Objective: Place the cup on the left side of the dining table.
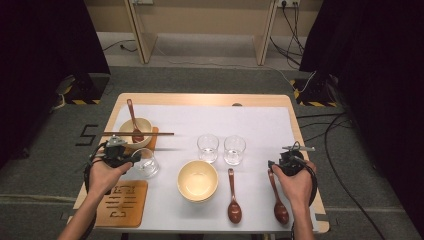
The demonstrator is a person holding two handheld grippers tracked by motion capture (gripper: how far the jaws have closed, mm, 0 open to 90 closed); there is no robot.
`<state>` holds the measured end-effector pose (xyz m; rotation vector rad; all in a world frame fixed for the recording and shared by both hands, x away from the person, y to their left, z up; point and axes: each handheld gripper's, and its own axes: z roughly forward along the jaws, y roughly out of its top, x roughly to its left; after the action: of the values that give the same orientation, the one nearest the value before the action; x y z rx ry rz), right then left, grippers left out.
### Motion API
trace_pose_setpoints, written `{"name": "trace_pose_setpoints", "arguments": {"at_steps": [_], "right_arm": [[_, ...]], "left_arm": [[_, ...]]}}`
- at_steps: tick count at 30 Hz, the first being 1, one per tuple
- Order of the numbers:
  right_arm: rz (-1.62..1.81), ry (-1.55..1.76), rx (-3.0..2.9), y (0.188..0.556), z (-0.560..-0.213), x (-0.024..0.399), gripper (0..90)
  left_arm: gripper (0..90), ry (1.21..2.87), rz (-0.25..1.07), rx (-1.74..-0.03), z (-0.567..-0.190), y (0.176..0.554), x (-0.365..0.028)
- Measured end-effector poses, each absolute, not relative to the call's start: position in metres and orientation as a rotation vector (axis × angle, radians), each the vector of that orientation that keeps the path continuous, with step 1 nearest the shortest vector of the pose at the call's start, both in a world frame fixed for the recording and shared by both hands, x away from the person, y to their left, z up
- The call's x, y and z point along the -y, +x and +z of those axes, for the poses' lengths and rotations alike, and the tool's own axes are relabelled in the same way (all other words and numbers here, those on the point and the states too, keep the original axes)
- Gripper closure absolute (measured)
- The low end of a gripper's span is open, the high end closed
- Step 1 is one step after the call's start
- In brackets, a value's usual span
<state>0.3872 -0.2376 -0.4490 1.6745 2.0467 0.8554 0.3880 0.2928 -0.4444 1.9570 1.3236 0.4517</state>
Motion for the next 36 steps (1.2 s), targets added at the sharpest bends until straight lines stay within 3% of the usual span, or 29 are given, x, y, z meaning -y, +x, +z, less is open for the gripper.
{"name": "trace_pose_setpoints", "arguments": {"at_steps": [8, 14, 36], "right_arm": [[0.854, 1.673, -2.048, 0.387, -0.45, 0.238, 53.4], [0.854, 1.678, -2.045, 0.387, -0.45, 0.238, 53.1], [0.845, 1.676, -2.051, 0.387, -0.452, 0.237, 52.6]], "left_arm": [[78.1, 1.936, 0.475, -1.311, -0.448, 0.392, -0.289], [69.5, 1.897, 0.55, -1.273, -0.444, 0.387, -0.293], [55.1, 1.665, 0.662, -1.29, -0.441, 0.331, -0.326]]}}
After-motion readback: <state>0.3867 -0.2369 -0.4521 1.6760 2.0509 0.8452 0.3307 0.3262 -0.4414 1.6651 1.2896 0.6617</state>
